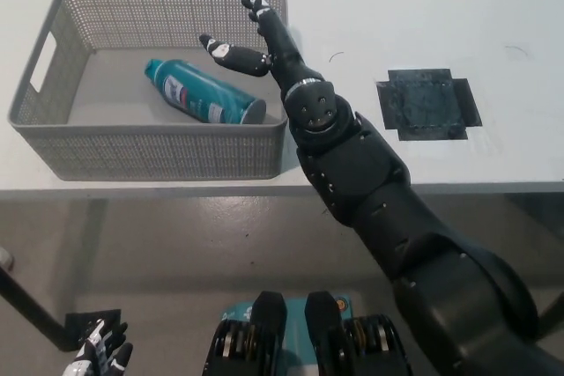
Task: Use the right hand to pick up an air purifying spray and put it inside a container
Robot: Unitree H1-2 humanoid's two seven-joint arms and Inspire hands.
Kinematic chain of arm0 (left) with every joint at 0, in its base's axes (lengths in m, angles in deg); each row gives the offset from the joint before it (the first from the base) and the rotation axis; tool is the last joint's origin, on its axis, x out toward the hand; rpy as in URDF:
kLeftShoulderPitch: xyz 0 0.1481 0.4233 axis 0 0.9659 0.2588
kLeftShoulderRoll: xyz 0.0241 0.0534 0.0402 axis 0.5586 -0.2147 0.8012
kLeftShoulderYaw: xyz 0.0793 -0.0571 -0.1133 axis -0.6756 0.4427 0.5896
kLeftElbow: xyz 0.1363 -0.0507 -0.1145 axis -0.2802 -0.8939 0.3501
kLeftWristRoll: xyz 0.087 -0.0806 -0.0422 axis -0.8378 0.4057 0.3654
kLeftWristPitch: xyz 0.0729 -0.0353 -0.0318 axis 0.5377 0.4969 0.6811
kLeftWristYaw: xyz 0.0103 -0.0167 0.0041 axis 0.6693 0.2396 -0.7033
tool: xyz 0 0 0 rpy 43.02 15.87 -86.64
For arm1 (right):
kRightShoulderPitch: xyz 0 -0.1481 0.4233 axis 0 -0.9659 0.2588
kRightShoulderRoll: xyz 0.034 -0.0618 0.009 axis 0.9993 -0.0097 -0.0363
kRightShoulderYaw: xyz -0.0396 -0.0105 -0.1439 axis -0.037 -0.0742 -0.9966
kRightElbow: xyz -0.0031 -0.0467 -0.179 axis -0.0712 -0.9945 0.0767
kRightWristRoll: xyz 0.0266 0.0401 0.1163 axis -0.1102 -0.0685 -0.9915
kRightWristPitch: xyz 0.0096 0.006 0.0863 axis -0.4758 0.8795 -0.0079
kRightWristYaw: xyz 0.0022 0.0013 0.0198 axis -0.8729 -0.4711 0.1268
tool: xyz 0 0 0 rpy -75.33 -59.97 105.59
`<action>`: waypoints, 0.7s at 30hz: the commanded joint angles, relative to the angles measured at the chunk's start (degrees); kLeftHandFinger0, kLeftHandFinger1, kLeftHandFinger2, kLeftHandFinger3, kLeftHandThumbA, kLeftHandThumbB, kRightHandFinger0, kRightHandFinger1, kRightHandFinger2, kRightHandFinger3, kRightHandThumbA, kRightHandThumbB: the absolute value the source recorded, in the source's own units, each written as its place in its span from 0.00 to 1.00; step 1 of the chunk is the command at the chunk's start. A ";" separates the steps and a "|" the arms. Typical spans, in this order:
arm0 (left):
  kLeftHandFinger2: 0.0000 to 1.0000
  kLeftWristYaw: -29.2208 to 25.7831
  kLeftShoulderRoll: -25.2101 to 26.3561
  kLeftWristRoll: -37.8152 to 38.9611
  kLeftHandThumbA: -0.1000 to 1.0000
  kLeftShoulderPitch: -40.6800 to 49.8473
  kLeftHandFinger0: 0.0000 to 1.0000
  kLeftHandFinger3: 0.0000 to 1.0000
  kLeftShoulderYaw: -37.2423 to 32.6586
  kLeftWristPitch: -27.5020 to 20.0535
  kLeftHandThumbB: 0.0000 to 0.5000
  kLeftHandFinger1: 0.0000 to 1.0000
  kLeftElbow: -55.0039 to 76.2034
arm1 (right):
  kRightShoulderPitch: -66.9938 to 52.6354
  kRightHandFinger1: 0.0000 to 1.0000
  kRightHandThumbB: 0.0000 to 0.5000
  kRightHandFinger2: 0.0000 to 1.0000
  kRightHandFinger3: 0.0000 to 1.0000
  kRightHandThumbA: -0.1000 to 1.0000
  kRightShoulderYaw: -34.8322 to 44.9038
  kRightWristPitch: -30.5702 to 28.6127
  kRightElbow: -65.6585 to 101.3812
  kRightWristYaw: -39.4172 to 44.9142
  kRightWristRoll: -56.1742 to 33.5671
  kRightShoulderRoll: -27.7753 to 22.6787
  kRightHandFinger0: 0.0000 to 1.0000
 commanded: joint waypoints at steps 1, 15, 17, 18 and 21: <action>1.00 -0.34 0.40 0.11 0.79 0.46 1.00 1.00 0.51 0.23 0.62 1.00 1.50 | 1.39 1.00 1.00 1.00 1.00 0.61 0.17 -0.85 2.04 2.39 0.04 -0.60 1.00; 1.00 -0.11 1.27 0.81 0.79 1.71 1.00 1.00 1.57 -0.04 0.55 1.00 1.02 | -3.55 1.00 1.00 1.00 1.00 0.92 -1.25 6.39 27.14 8.59 1.09 -8.01 1.00; 1.00 -0.15 1.58 0.39 0.81 1.89 1.00 1.00 1.68 -0.70 0.56 1.00 0.90 | -5.08 1.00 1.00 1.00 1.00 0.91 -0.84 8.84 35.29 10.82 0.19 -10.48 1.00; 1.00 0.14 1.79 1.30 0.79 1.85 1.00 1.00 2.01 -0.52 0.56 1.00 1.00 | -5.83 1.00 1.00 1.00 1.00 0.90 -0.58 10.59 39.41 11.92 -0.42 -11.66 1.00; 1.00 0.02 1.87 1.86 0.78 2.04 1.00 1.00 2.59 -0.85 0.54 1.00 0.74 | -7.83 1.00 1.00 1.00 1.00 0.88 0.06 12.66 47.87 13.96 -1.92 -14.16 1.00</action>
